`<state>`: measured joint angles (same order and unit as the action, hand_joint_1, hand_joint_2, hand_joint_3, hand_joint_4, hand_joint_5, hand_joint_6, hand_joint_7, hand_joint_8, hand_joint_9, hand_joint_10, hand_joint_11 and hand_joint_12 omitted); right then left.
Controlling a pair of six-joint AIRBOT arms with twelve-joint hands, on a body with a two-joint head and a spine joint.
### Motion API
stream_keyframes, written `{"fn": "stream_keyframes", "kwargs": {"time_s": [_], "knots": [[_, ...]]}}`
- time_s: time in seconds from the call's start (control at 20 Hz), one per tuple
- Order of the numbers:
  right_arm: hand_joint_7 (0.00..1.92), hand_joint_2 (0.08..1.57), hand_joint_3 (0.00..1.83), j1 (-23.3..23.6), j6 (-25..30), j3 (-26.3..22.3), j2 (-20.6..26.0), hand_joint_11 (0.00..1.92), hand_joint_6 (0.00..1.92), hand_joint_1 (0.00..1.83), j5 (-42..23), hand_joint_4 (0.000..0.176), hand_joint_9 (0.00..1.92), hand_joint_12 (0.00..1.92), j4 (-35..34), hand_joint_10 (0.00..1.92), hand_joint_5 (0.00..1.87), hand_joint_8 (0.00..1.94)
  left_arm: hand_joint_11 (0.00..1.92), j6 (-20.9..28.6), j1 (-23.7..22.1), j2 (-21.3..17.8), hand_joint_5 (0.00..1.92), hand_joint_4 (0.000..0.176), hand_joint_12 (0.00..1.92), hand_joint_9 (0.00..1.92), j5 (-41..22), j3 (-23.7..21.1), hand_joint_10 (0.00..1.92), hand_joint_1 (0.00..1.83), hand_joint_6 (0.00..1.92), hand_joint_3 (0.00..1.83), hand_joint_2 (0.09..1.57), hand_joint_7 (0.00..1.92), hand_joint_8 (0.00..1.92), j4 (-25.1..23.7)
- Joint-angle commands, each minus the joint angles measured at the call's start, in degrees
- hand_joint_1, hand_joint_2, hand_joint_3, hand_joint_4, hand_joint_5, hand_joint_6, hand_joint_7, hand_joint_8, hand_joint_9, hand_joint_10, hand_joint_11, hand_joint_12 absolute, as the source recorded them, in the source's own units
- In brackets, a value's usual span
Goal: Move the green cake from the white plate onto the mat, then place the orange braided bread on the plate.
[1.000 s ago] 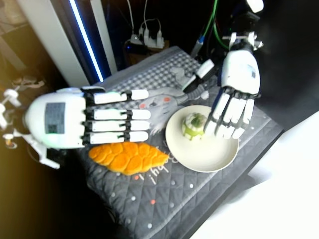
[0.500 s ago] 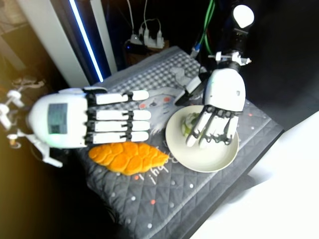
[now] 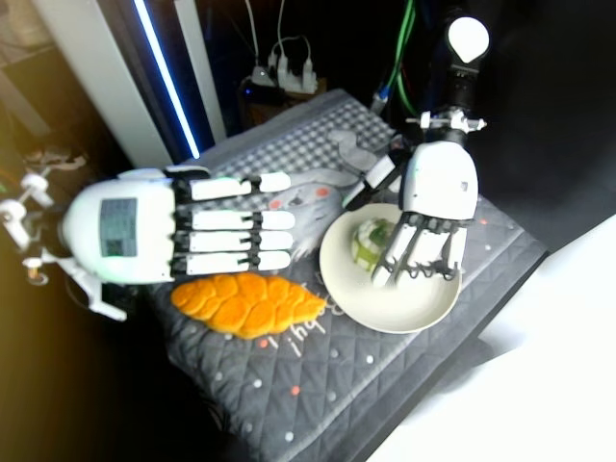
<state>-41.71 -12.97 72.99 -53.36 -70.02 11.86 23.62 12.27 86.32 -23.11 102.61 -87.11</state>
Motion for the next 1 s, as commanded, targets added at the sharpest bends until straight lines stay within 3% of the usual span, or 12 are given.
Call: {"fn": "stream_keyframes", "kwargs": {"time_s": [0.0,0.05,0.1,0.15,0.35,0.45,0.5,0.6,0.7,0.75,0.8,0.95], "knots": [[0.19,0.86,0.01,0.4,0.2,0.3,0.3,0.20,0.00,0.78,-6.8,0.169,0.20,0.06,-2.5,0.00,0.23,0.00,0.75,0.2,-0.1,0.0,1.05,0.007,1.04,1.11,-1.1,0.4,0.17,1.22,0.57,0.00,1.01,1.15,0.54,2.5],[0.20,0.85,0.00,0.4,0.2,0.3,0.2,0.21,0.00,0.76,-6.8,0.169,0.21,0.06,-2.5,0.01,0.23,0.01,0.88,0.2,0.0,0.1,1.14,0.030,1.02,1.24,-1.5,0.6,0.18,1.25,0.66,0.00,1.03,1.18,0.62,2.9],[0.20,0.85,0.00,0.4,0.2,0.3,0.2,0.22,0.00,0.75,-6.8,0.165,0.21,0.06,-2.5,0.01,0.23,0.01,0.88,0.2,0.0,0.1,1.14,0.000,1.01,1.09,-1.8,0.8,0.81,1.36,0.72,0.02,1.03,1.16,0.58,3.4],[0.20,0.84,0.00,0.4,0.2,0.3,0.1,0.22,0.00,0.73,-6.8,0.166,0.21,0.06,-2.5,0.00,0.23,0.01,0.84,0.2,0.0,0.1,1.12,0.000,1.04,1.02,-1.8,0.8,0.98,1.38,0.80,0.01,1.05,1.10,0.65,3.6],[0.20,0.85,0.00,0.4,0.2,0.6,-0.1,0.18,0.00,0.77,-6.8,0.168,0.18,0.03,-2.5,0.00,0.24,0.00,0.73,0.2,-1.0,-0.4,1.07,0.000,1.03,0.97,-3.6,1.7,1.06,1.38,0.89,0.00,1.07,1.07,0.71,7.7],[0.19,0.86,0.00,0.4,0.2,0.6,-0.1,0.16,0.00,0.80,-6.8,0.167,0.16,0.02,-2.5,0.00,0.25,0.00,0.58,0.2,-1.4,-1.5,1.01,0.000,1.19,0.81,-6.4,1.5,1.24,1.36,1.02,0.00,1.12,0.94,0.95,11.1],[0.20,0.86,0.00,0.4,0.2,0.7,-0.1,0.16,0.01,0.81,-6.8,0.174,0.16,0.02,-2.5,0.00,0.26,0.00,0.44,-0.2,-1.4,-2.4,1.03,0.000,1.32,0.74,-8.1,0.9,0.96,1.25,0.98,0.00,1.12,0.92,1.01,13.5],[0.19,0.86,0.00,0.4,0.2,0.7,-0.1,0.15,0.01,0.83,-6.8,0.156,0.15,0.02,-2.5,0.00,0.27,0.00,0.26,-2.4,-1.4,-5.0,1.08,0.000,1.58,0.69,-10.9,-1.8,1.01,1.22,0.82,0.00,1.11,0.89,1.17,17.9],[0.19,0.88,0.01,0.4,0.2,0.7,-0.1,0.16,0.00,0.83,-6.7,0.152,0.14,0.02,-2.5,0.00,0.27,0.00,0.42,-5.7,-1.2,-8.6,1.08,0.006,1.45,0.75,-12.9,-6.1,0.94,1.22,0.85,0.00,1.11,0.91,1.10,20.6],[0.19,0.88,0.01,0.4,0.2,0.7,-0.1,0.17,0.01,0.82,-6.7,0.164,0.15,0.02,-2.5,0.00,0.27,0.00,0.50,-7.1,-1.0,-10.4,1.07,0.022,1.40,0.80,-13.5,-8.4,0.85,1.22,0.88,0.00,1.10,0.94,1.02,21.0],[0.19,0.87,0.00,0.4,0.2,0.8,-0.1,0.17,0.00,0.80,-6.7,0.170,0.15,0.02,-2.5,0.00,0.27,0.00,0.52,-8.1,-0.8,-11.9,1.05,0.017,1.44,0.83,-14.2,-10.3,0.80,1.22,0.93,0.00,1.10,0.94,1.00,21.0],[0.18,0.87,0.00,0.4,0.2,0.9,-0.1,0.18,0.00,0.79,-6.7,0.172,0.15,0.02,-2.5,0.00,0.26,0.00,0.77,-9.6,0.1,-15.3,1.19,0.000,1.14,1.07,-15.8,-15.1,0.46,1.26,0.75,0.00,1.03,1.16,0.59,19.3]]}}
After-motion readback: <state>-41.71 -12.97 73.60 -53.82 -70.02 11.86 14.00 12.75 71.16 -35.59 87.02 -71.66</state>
